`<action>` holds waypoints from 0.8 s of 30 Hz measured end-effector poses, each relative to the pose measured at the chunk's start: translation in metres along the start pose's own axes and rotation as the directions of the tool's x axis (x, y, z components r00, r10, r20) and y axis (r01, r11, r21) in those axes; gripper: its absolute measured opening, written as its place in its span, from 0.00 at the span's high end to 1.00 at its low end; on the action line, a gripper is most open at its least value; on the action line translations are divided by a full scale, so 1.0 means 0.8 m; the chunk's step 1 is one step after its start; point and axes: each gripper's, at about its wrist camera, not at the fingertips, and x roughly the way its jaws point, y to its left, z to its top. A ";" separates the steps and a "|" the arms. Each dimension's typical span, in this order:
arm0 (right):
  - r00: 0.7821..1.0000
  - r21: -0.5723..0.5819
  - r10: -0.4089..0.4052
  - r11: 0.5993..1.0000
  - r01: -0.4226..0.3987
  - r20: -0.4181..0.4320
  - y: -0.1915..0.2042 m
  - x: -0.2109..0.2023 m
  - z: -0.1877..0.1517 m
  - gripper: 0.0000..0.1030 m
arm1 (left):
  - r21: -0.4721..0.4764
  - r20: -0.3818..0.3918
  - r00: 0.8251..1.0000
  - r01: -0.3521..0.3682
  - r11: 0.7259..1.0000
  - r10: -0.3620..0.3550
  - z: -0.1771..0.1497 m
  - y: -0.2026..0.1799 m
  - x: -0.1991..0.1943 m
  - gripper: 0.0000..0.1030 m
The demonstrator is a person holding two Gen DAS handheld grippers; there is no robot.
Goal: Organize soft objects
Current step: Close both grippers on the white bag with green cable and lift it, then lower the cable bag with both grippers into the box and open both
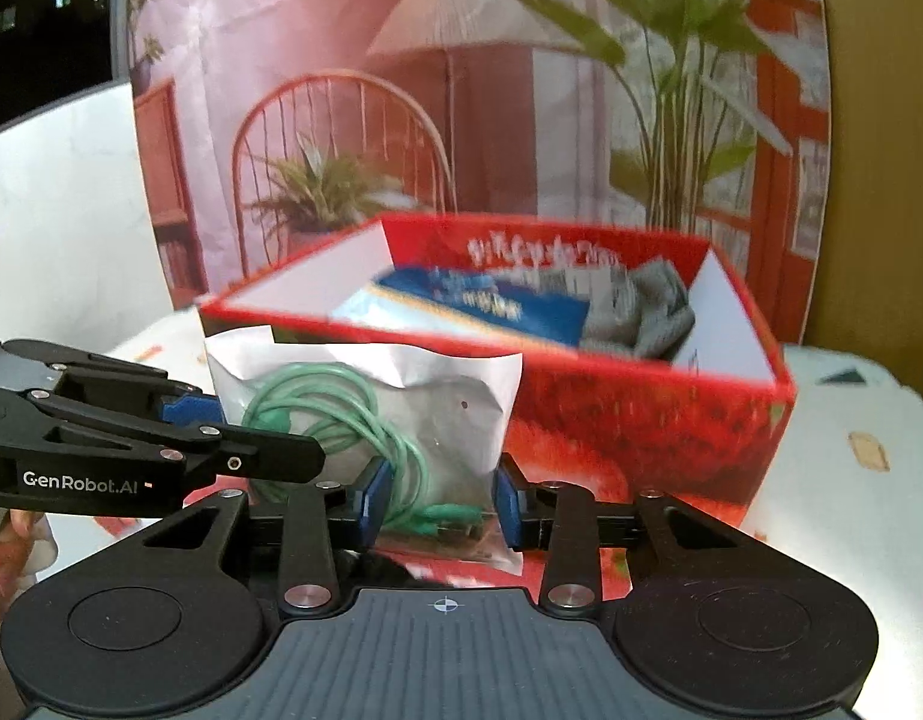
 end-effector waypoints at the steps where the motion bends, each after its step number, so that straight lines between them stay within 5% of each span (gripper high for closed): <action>1: 1.000 -0.005 0.000 1.000 0.000 0.014 0.002 -0.004 0.005 0.67 | 0.003 0.015 1.000 -0.003 1.000 0.003 0.004 -0.001 -0.005 0.72; 14: 0.987 -0.037 -0.017 0.999 0.023 0.160 -0.001 -0.024 0.090 0.67 | 0.128 0.155 0.988 -0.041 0.991 0.021 0.076 -0.012 -0.011 0.72; 24: 0.993 0.028 -0.078 0.997 0.076 0.089 -0.044 0.014 0.100 0.67 | 0.075 0.038 0.999 0.024 0.997 -0.027 0.090 -0.001 0.066 0.72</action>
